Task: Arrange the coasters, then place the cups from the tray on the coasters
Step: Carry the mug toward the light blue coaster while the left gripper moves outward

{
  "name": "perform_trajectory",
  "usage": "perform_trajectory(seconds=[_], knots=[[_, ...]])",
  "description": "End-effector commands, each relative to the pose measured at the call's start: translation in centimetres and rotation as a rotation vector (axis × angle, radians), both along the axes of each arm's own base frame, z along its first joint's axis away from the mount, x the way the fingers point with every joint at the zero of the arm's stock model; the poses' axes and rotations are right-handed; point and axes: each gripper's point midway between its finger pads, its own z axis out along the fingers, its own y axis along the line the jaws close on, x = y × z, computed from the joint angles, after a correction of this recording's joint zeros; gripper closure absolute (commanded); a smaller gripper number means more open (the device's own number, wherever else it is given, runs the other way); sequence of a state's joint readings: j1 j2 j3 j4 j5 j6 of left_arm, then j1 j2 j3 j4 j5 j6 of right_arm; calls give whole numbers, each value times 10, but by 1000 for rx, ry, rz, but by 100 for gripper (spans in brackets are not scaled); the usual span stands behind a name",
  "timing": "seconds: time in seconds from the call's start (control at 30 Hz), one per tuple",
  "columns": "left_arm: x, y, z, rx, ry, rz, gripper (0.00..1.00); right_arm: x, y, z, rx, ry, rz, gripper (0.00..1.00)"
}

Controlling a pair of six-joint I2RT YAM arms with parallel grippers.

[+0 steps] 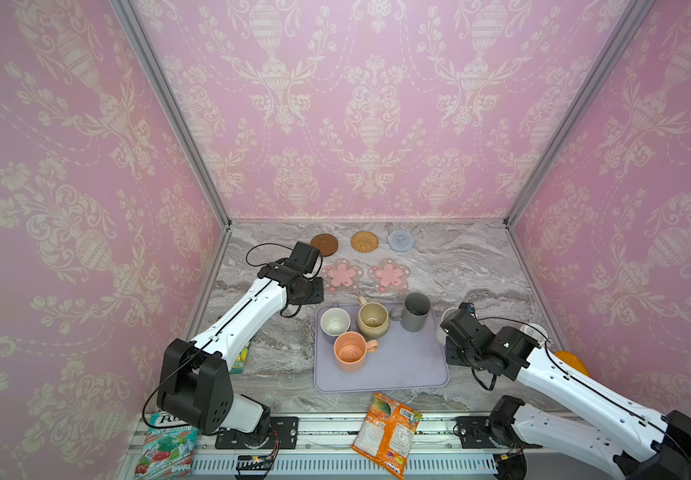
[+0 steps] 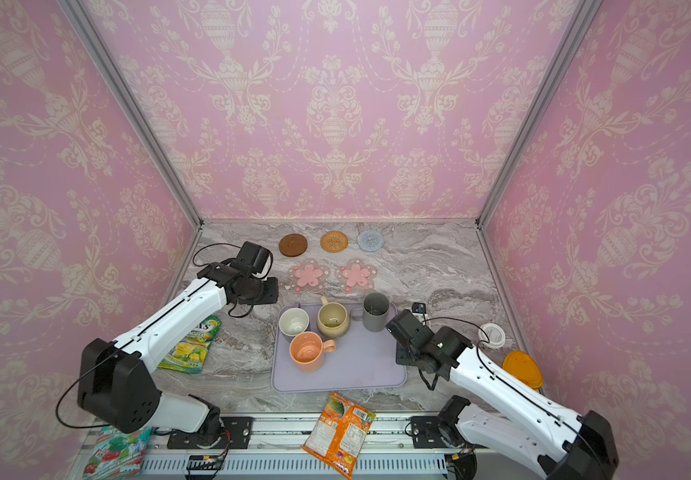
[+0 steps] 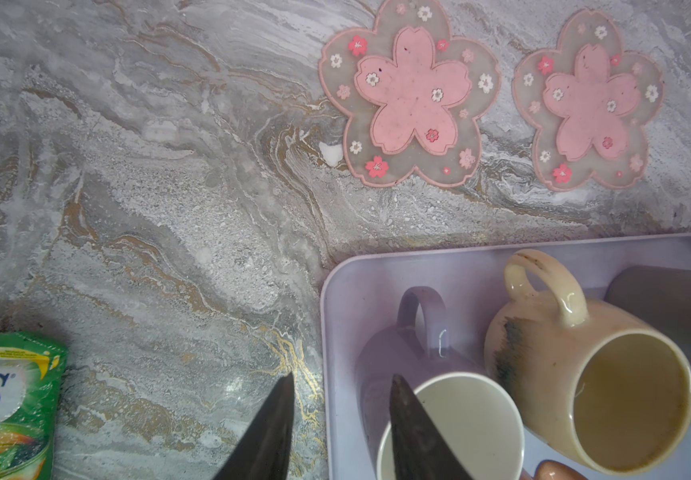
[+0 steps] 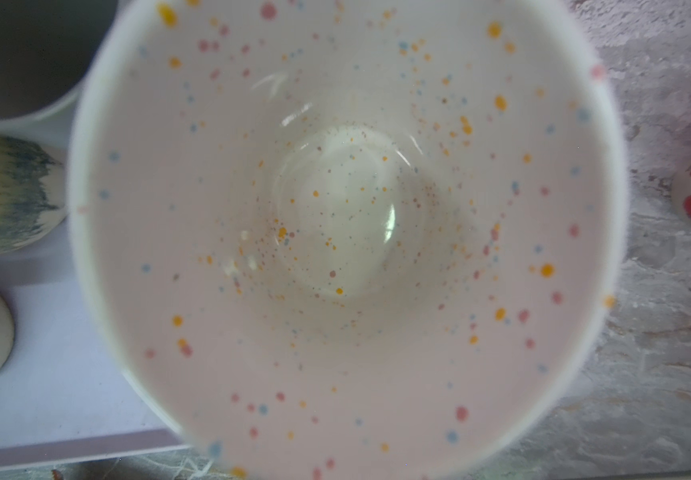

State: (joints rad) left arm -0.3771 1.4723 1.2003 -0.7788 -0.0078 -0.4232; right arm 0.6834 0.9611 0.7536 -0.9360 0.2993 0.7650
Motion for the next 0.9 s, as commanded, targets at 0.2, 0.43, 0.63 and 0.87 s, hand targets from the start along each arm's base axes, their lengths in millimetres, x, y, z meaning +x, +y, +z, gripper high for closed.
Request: perform_trajectory(seconds=[0.2,0.43,0.63,0.87], knots=[[26,2,11,32,-15,-14,60,70,8,40,46,-102,55,100],[48,5,10,10,-5,2,60,124,13,42,84,-112,64,100],[67,9,3,9,9,14,60,180,25,53,84,-144,99,100],[87,17,-8,8,23,27,60,238,35,52,63,-164,127,100]])
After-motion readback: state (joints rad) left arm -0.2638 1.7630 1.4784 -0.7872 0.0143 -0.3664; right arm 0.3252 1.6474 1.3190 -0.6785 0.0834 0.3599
